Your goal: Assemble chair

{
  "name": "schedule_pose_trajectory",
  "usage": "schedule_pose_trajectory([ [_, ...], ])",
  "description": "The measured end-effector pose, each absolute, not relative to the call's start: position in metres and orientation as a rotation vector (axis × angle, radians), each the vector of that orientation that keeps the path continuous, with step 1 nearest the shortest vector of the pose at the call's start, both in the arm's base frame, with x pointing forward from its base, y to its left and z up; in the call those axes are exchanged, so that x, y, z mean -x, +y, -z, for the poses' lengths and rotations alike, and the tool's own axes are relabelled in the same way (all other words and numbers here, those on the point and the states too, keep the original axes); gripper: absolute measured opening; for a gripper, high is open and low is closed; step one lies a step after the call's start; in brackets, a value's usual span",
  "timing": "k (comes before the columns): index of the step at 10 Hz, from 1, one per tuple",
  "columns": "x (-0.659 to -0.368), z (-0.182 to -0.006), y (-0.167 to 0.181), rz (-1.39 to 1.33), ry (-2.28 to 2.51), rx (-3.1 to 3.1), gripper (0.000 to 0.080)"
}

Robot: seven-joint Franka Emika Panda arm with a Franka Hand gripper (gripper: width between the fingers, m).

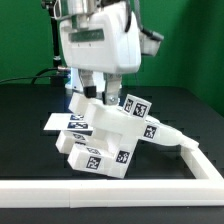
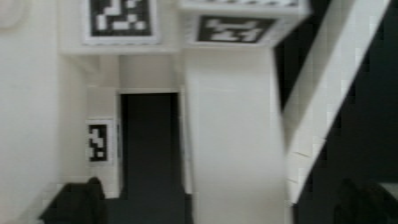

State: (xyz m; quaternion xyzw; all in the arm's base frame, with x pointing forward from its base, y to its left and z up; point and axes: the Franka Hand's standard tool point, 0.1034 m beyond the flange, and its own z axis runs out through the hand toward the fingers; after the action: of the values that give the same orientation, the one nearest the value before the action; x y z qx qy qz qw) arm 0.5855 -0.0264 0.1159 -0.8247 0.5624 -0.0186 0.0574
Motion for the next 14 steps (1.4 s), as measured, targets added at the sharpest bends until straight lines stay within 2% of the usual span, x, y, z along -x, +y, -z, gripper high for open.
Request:
schedule_pose_trajectory([
  [7, -0.584, -0.079, -0.046, 0.111, 1.671, 2.574, 0.0649],
  [9, -0.585, -0.091, -0.039, 0.097, 1.665, 2.561, 0.0649],
  [13, -0.588, -0.144, -0.013, 0.018, 1.607, 2.528, 0.0649],
  [14, -0.587, -0.142, -0.014, 0.026, 1.606, 2.53, 0.0649],
])
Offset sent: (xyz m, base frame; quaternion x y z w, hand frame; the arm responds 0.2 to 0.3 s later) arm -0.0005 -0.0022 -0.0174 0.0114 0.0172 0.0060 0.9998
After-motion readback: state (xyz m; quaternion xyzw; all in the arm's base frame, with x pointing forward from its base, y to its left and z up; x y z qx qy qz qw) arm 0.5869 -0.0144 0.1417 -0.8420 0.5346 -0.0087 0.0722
